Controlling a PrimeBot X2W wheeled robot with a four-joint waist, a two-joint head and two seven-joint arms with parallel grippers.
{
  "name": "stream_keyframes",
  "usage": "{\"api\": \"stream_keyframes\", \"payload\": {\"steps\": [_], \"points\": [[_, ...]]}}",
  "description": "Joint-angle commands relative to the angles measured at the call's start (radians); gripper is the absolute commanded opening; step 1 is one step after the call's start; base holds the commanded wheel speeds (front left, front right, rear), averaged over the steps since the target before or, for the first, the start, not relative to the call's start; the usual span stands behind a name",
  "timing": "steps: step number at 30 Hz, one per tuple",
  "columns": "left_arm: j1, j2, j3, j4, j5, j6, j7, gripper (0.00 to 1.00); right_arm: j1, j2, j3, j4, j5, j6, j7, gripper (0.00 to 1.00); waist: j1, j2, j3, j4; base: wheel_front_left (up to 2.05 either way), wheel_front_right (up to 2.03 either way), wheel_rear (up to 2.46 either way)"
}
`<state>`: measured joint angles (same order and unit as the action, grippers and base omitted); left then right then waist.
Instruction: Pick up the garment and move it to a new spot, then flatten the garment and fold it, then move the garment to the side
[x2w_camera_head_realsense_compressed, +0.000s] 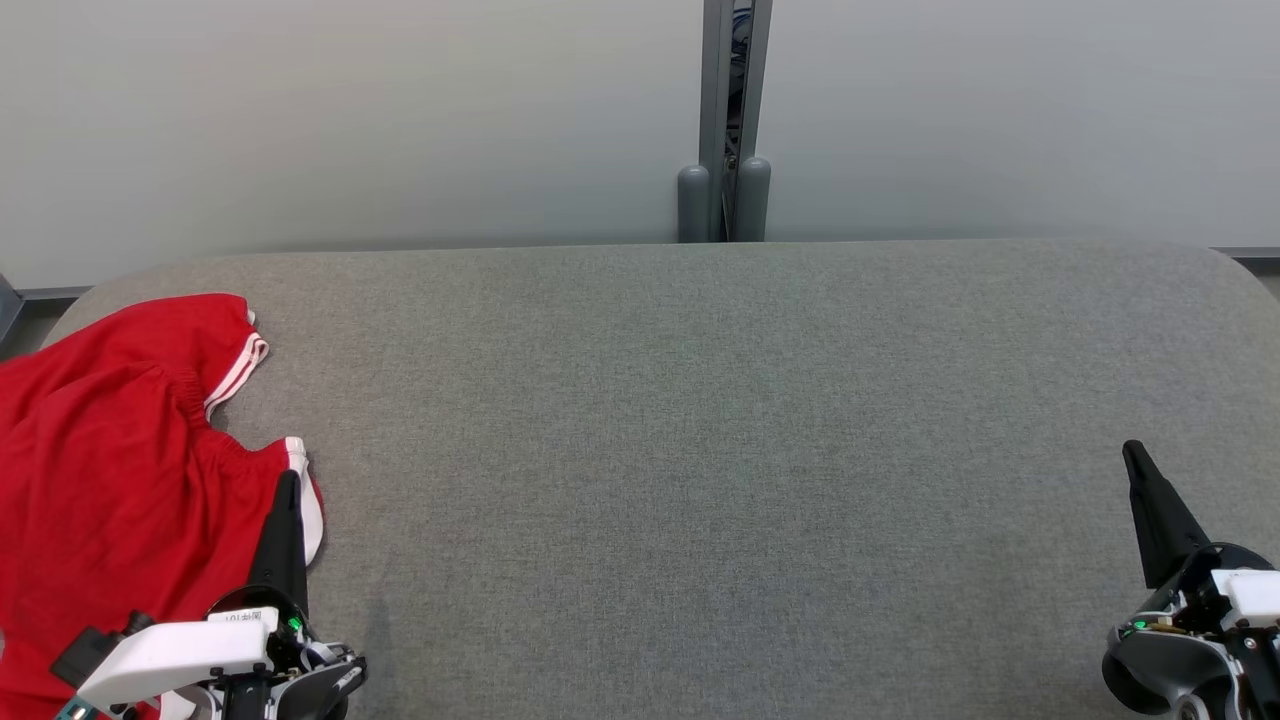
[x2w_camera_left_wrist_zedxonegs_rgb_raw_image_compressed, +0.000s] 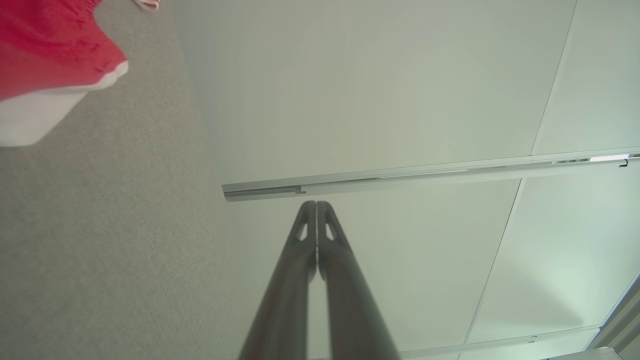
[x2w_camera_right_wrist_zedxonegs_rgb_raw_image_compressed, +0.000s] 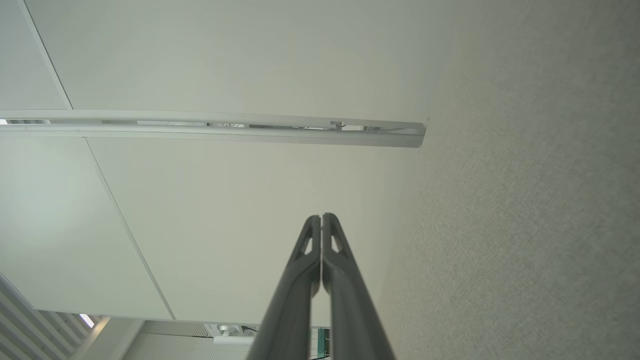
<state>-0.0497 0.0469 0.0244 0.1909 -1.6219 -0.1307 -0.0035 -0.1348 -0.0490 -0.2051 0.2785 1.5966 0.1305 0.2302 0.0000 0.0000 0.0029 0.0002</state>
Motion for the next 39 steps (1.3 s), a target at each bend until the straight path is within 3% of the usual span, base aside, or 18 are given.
{"api": "stream_keyframes", "payload": {"steps": [1,39], "points": [[-0.019,0.003,0.002,-0.001,-0.003,-0.006,-0.001,0.0,-0.01,-0.003,-0.001,0.001,0.0,0.0,0.005,0.0,0.0,0.0,0.0,0.0,0.0,0.0,0.0],[-0.019,0.003,0.002,-0.001,-0.003,-0.006,-0.001,0.0,-0.01,-0.003,-0.001,0.001,0.0,0.0,0.005,0.0,0.0,0.0,0.0,0.0,0.0,0.0,0.0]]}}
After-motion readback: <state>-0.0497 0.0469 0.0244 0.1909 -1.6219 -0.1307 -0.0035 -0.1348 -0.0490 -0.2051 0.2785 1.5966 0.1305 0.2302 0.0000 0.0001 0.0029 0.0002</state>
